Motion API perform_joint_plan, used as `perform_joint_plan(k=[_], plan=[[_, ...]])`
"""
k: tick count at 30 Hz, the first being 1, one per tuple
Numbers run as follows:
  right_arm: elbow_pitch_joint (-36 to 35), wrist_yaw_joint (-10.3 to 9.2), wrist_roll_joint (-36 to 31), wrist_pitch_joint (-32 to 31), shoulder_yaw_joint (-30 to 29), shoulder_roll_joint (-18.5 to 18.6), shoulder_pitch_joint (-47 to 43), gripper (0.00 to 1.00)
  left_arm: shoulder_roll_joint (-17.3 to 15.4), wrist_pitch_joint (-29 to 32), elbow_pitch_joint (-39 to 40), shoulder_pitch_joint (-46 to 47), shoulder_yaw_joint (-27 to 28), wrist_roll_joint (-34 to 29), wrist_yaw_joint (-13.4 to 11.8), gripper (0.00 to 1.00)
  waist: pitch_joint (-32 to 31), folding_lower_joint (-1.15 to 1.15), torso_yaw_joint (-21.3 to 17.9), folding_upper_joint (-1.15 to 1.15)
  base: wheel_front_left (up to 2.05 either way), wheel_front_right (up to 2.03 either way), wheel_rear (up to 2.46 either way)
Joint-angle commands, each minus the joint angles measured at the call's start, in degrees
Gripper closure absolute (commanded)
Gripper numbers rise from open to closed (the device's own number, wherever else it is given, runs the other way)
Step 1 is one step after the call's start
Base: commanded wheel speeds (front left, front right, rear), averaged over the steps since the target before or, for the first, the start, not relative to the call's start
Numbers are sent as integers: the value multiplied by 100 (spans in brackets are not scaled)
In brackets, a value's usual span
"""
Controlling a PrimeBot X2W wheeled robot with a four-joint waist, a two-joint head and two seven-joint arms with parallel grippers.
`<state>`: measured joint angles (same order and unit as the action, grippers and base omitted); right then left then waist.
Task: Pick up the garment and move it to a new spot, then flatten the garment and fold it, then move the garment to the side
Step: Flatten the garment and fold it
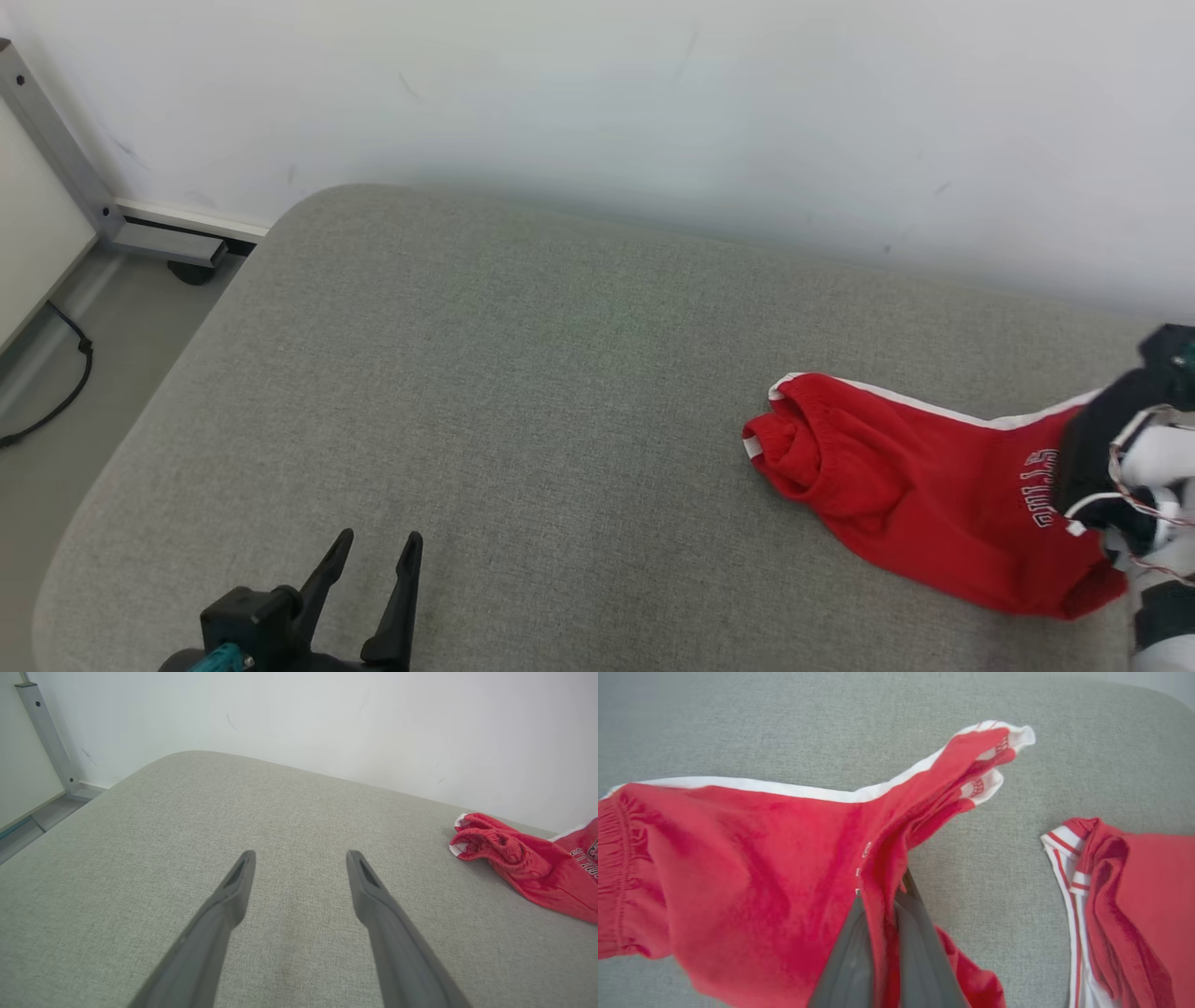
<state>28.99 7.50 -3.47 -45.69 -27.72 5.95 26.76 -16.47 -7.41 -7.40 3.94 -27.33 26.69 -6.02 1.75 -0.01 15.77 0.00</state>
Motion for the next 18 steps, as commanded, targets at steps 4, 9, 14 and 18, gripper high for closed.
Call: perform_joint_plan(k=[4, 9, 14, 18], plan=[[-428, -5, 438, -264, 768, -103, -123, 100, -40, 7, -16, -61, -22, 56, 2, 0, -98, 1, 4, 0, 0, 0, 0], [-644, -5, 827, -399, 1436, -168, -143, 100, -53, 16, -16, -54, -47, 68, -2, 0, -163, 1, 36, 0, 0, 0, 0], [-579, -5, 1118, -401, 1882, -250, -31, 100, -38, 3, -11, 0, -68, 78, -13, 0, -169, 1, 80, 0, 0, 0, 0], [-438, -5, 1198, -366, 2036, -285, 72, 100, -17, -17, -36, 44, -90, 86, 4, 0, -160, 1, 123, 0, 0, 0, 0]])
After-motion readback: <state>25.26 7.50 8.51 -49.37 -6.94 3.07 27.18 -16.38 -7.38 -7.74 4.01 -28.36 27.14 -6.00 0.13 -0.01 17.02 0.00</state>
